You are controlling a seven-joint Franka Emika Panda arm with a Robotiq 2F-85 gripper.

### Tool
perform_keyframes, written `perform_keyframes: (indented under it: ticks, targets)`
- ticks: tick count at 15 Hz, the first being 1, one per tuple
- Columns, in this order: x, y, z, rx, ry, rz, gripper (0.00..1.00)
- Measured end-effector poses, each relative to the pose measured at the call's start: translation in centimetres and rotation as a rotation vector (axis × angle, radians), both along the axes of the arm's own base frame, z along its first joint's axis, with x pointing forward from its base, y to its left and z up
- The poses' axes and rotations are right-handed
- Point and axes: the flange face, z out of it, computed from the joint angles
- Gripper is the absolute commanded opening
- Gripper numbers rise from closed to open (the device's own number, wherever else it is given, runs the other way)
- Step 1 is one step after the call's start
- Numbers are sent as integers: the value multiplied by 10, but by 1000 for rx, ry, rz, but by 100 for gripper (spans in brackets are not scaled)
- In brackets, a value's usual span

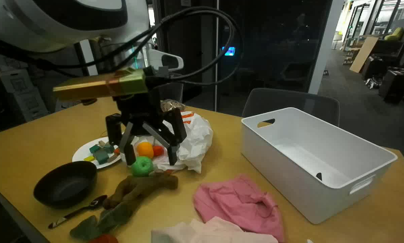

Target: Push the plastic backward, then put the apple and moose toy in the plastic bag

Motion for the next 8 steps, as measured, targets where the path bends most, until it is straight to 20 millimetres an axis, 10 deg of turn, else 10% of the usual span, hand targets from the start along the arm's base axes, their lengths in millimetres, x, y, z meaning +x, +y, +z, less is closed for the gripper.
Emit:
perform_keyframes:
  ticks: [8]
  targets:
    - [1,0,5,-2,-12,0,100]
